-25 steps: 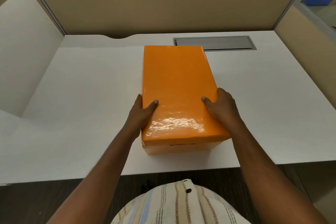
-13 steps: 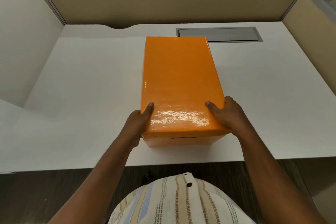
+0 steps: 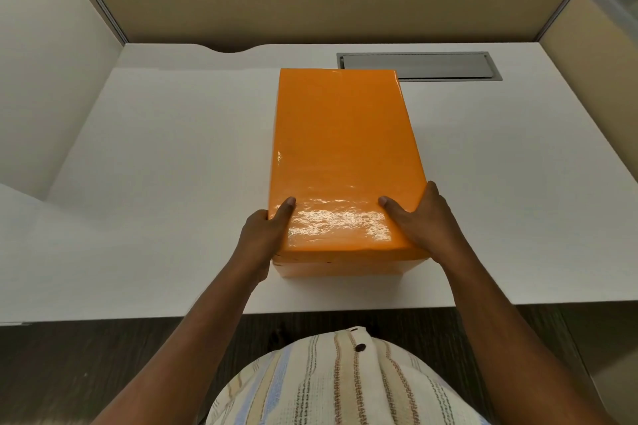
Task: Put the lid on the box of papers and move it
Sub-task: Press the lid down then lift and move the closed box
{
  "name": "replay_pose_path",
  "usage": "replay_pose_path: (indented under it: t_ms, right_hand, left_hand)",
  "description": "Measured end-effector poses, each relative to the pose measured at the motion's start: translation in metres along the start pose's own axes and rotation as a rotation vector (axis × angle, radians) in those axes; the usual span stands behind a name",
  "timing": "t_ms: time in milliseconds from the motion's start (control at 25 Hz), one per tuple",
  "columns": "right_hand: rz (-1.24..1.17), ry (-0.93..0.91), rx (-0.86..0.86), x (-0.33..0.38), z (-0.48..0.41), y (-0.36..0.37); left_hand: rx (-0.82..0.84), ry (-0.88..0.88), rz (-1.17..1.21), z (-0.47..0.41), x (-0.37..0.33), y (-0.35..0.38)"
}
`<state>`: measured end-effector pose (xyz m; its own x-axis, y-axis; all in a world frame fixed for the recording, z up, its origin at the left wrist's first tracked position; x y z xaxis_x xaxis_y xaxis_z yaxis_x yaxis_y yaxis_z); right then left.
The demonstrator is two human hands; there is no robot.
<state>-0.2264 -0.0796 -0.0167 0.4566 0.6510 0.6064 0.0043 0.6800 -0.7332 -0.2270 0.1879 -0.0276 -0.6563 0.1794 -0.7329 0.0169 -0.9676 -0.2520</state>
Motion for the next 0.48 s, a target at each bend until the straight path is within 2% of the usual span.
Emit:
replay_pose_path:
  t_ms: [280,480]
  right_hand:
    - [0.060,-0.010,-0.035,-0.002,-0.001,0.004]
    - [0.048,-0.021,-0.107,-0.001,0.003,0.007]
  left_hand:
    - [-0.044,0.051,-0.059,-0.005,0.006,0.005]
    - [-0.157,0.133,-0.131,-0.004,0.012,0.010]
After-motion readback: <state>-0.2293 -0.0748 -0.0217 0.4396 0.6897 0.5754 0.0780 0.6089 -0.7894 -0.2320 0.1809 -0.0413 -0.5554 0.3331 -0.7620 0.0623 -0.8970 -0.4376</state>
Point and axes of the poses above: each hand's wrist, its own z-axis away from the middle knuckle, its own y-axis out of the palm, x = y × z, the point moved 4 cm from there along -z, towards the middle knuckle, and after that the axes turned 3 degrees about -y, right-handed, at the moved point
